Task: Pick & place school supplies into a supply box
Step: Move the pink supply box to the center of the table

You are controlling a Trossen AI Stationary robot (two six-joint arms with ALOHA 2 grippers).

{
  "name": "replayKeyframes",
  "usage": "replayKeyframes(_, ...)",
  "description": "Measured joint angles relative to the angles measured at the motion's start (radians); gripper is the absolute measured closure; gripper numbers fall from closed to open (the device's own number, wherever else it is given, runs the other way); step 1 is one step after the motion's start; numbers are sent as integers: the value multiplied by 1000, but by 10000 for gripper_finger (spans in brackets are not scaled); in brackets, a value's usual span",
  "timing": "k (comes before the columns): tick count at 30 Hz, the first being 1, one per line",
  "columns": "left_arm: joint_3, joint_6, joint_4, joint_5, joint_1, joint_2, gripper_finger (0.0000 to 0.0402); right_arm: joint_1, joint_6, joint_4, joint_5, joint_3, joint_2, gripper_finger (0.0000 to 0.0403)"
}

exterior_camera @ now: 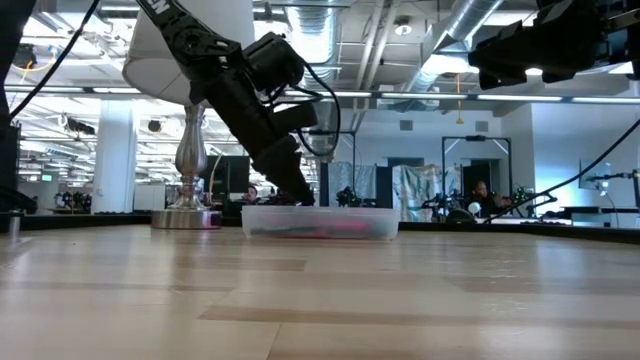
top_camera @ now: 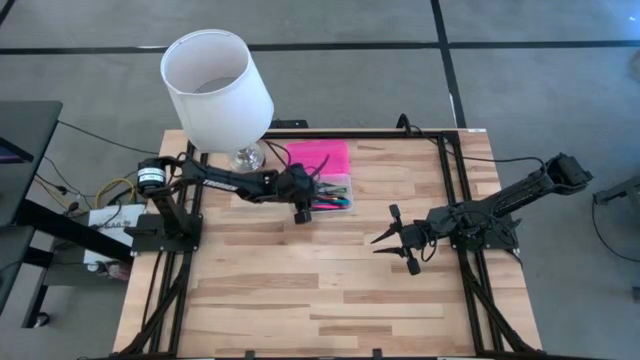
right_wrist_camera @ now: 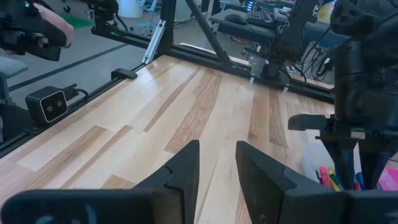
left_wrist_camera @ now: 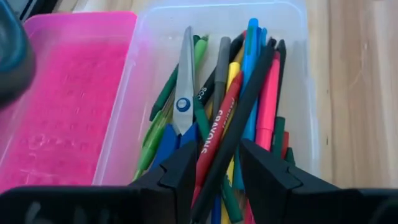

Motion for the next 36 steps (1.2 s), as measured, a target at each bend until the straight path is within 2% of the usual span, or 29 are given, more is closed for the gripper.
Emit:
replayKeyframes(5, 0, -19, 0, 96, 35, 0, 278, 0, 0, 0, 0, 0, 0, 303)
replayKeyframes(8, 0, -19, 0, 120, 41, 0, 265, 0, 0, 0, 0, 0, 0, 303)
replayKeyframes(21, 2, 4, 35, 111, 41, 76, 199, 0, 0, -2, 0, 0, 0, 303)
replayKeyframes(27, 2, 2, 41, 115, 42, 78, 193, 0, 0, -8, 0, 0, 0, 303)
replayKeyframes(36, 2, -50, 42, 210, 40, 80, 193, 0, 0, -11, 0, 0, 0, 303)
